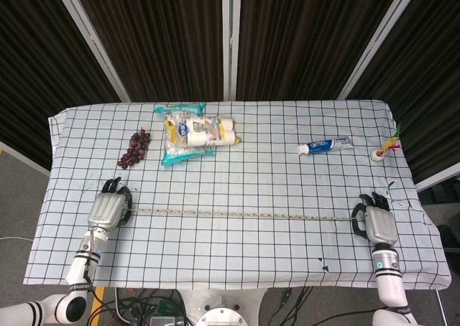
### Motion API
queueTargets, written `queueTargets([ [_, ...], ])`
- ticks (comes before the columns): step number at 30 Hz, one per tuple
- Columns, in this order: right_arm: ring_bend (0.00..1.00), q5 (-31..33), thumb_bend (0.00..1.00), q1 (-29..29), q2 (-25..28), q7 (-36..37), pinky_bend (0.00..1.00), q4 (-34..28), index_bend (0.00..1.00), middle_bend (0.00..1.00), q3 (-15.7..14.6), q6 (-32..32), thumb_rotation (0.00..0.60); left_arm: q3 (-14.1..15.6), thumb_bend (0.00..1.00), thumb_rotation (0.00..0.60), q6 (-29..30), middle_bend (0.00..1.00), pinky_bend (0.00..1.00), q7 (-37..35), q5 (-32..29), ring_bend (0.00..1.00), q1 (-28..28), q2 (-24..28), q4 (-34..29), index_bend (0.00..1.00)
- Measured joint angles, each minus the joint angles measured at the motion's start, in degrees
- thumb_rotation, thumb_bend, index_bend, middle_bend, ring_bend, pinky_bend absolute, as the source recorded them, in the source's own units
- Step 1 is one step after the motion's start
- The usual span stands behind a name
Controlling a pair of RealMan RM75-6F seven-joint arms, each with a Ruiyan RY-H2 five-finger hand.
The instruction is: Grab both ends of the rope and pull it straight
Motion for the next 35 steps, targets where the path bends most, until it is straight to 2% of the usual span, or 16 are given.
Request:
queueTargets([
  [8, 0.00, -0.17, 0.34, -0.04, 0.01, 0.08, 0.00, -0.15, 0.37, 0.12, 0.16, -0.18, 0.600, -0.47, 0.40, 0.600, -0.75, 0.27, 0.07, 1.34, -1.11, 0.00, -0.12, -0.16, -0.19, 0.50],
  [14, 0.00, -0.82, 0.32, -0.24, 0.53, 0.56, 0.00, -0.96, 0.27, 0.10, 0.34, 0.57, 0.600, -0.51, 0.34, 0.600, 0.05, 0.24, 0.07, 1.37, -0.02, 0.00, 0.04, 0.04, -0.31, 0.35],
  [21, 0.00, -1.55, 0.30, -0.88, 2.47, 1.30, 0.00, -3.17, 0.20, 0.08, 0.66, 2.05, 0.600, -0.83, 0.32, 0.600, 2.34, 0.21, 0.07, 1.38, 1.36, 0.00, 0.75, 1.82, -2.56, 0.32],
  [24, 0.00, -2.62, 0.29, -1.48, 4.14, 2.02, 0.00, -5.00, 0.16, 0.06, 0.69, 3.62, 0.600, -1.01, 0.28, 0.600, 4.72, 0.21, 0.07, 0.33, 3.11, 0.00, 1.52, 2.98, -4.25, 0.30],
  [29, 0.00, -7.06, 0.24, -2.88, 7.79, 4.10, 0.00, -7.00, 0.00, 0.01, -0.45, 6.79, 0.600, -0.75, 0.21, 0.600, 12.41, 0.19, 0.08, -3.07, 9.70, 0.00, 4.02, 4.85, -5.63, 0.23],
  [35, 0.00, -14.02, 0.20, -6.24, 11.18, 5.87, 0.00, -5.73, 0.00, 0.00, -3.99, 13.64, 0.600, 1.92, 0.15, 0.600, 24.02, 0.17, 0.08, -7.24, 16.93, 0.00, 10.87, 7.84, -5.29, 0.19],
])
